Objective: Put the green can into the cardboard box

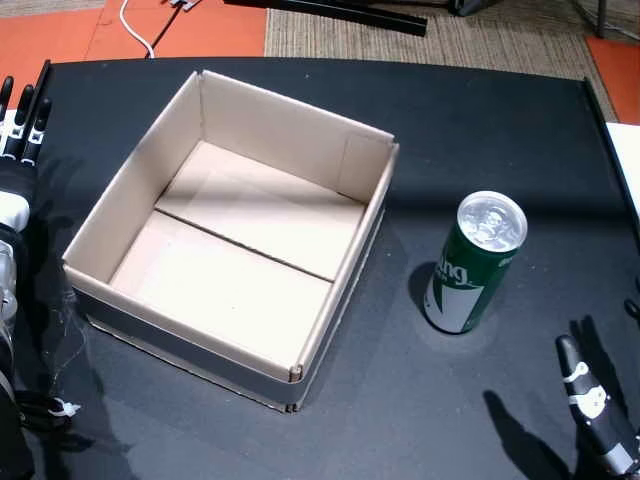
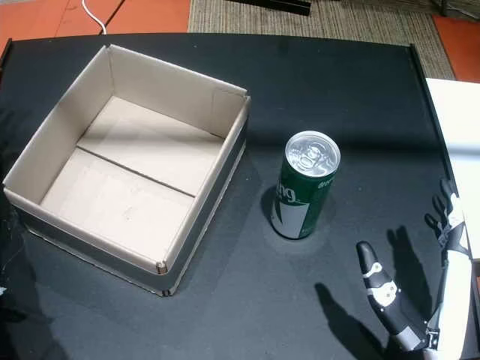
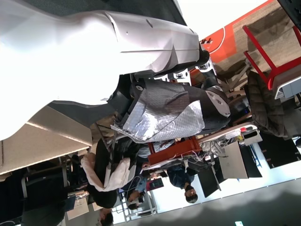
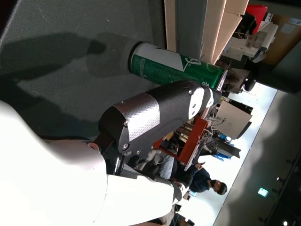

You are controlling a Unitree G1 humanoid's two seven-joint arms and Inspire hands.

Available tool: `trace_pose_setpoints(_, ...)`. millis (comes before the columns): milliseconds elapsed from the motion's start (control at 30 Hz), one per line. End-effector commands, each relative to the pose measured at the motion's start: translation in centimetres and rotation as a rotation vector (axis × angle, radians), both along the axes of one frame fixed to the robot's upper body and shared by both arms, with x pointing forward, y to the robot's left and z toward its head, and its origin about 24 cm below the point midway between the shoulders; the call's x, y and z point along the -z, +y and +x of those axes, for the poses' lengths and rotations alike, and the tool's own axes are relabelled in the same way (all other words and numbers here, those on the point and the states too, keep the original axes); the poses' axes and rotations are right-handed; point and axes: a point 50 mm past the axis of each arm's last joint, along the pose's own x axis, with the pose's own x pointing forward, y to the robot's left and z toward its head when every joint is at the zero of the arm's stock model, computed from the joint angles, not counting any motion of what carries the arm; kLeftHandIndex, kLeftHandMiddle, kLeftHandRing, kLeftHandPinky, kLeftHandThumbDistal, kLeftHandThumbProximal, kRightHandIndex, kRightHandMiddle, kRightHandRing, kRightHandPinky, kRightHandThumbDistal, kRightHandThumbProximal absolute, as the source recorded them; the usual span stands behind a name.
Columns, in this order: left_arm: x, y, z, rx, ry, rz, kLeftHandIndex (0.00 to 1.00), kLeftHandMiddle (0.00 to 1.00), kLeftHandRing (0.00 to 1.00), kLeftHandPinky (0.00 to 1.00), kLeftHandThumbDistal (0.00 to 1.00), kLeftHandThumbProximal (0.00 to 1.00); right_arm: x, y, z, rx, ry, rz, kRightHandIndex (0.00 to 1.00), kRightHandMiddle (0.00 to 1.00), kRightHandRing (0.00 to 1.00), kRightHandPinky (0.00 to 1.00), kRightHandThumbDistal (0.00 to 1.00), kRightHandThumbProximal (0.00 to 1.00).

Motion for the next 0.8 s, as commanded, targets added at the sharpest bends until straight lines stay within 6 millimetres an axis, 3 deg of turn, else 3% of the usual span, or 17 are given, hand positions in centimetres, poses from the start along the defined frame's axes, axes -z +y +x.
trace_pose_setpoints(0,0.6,0.2,-0.3,0.004,0.022,0.014,0.47,0.5,0.61,0.83,0.0,0.73,0.0,-0.4,-0.2,0.019,-0.002,0.008,0.87,0.96,1.0,1.0,0.91,0.51)
trace_pose_setpoints(233,0.5,0.1,-0.3,0.011,0.018,0.021,0.55,0.58,0.64,0.85,0.0,0.74,0.0,-0.4,-0.2,0.018,-0.001,0.012,0.87,0.96,1.0,1.0,0.91,0.5)
trace_pose_setpoints(333,0.6,0.1,-0.3,0.007,0.02,0.016,0.53,0.56,0.64,0.83,0.0,0.7,0.0,-0.5,-0.2,0.014,-0.002,0.019,0.87,0.95,1.0,1.0,0.93,0.5)
trace_pose_setpoints(567,0.6,0.0,-0.3,0.005,0.025,0.024,0.53,0.56,0.63,0.83,0.0,0.72,0.1,-0.6,-0.2,0.005,0.015,0.011,0.87,0.96,1.0,1.0,0.96,0.52)
trace_pose_setpoints(767,0.6,0.0,-0.3,0.012,0.01,0.018,0.52,0.55,0.64,0.86,0.0,0.76,-1.4,-1.5,2.3,-0.136,0.07,-0.072,0.91,1.0,1.0,1.0,1.0,0.48)
